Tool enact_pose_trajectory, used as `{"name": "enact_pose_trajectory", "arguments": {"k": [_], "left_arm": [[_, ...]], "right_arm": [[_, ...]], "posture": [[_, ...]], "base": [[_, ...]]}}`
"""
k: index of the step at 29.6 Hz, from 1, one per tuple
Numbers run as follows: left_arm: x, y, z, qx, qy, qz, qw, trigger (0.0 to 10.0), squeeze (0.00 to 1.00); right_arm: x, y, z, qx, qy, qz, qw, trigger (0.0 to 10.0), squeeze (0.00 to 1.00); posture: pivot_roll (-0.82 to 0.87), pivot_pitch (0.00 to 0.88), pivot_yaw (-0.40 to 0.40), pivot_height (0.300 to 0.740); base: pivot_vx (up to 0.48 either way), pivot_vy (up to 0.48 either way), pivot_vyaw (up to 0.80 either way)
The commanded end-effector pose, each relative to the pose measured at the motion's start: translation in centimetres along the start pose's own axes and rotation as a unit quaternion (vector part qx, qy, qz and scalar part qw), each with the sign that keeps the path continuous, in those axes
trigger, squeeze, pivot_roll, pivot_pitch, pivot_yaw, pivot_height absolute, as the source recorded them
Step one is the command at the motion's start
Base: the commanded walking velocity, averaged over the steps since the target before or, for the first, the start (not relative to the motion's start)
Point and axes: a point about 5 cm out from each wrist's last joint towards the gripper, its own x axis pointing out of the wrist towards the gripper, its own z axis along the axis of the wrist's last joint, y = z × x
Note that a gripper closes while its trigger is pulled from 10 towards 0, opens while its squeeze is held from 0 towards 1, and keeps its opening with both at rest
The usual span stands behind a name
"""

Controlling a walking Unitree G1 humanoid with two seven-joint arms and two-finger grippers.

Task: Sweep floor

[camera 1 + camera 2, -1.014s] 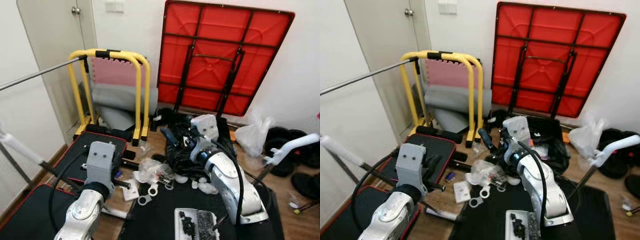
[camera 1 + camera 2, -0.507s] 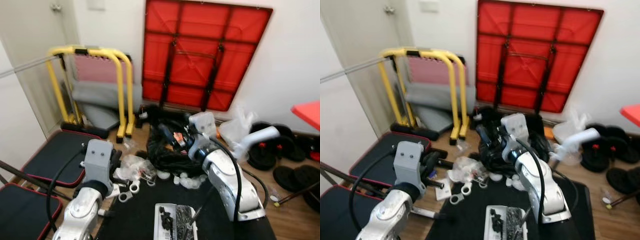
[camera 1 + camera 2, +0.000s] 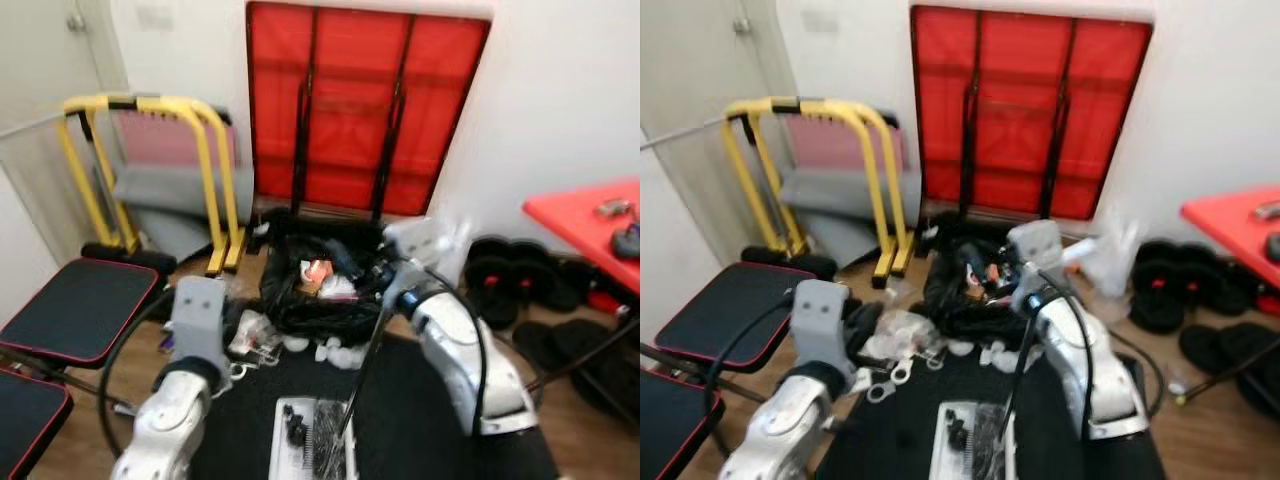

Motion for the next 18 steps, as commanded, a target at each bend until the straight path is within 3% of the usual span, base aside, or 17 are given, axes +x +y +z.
{"name": "enact_pose_trajectory", "arguments": {"k": [1,8,11,18], "left_arm": [[0.01,0.59,-0.07,0.006,0.004,0.019,1.000,10.0,0.00],[0.00,0.46,0.03,0.000,0.000,0.012,1.000,10.0,0.00],[-0.11,0.23,0.12,-0.001,-0.005,0.001,1.000,10.0,0.00],[-0.11,0.10,0.16,-0.002,-0.007,-0.004,1.000,10.0,0.00]], "right_arm": [[0.19,0.35,-0.02,0.000,0.000,0.005,1.000,10.0,0.00],[0.20,0.45,-0.01,0.002,-0.001,0.023,1.000,10.0,0.00],[0.08,0.69,-0.13,-0.020,0.005,0.045,0.999,10.0,0.00],[-0.05,0.81,0.05,-0.014,-0.010,0.045,0.999,10.0,0.00]], "posture": [[-0.06,0.000,-0.080,0.740],[-0.06,0.000,-0.080,0.740],[-0.06,0.000,-0.081,0.740],[-0.06,0.000,-0.083,0.740]], "base": [[0.000,0.000,0.00],[0.000,0.000,0.00],[0.274,0.000,0.80],[0.289,0.000,0.69]]}}
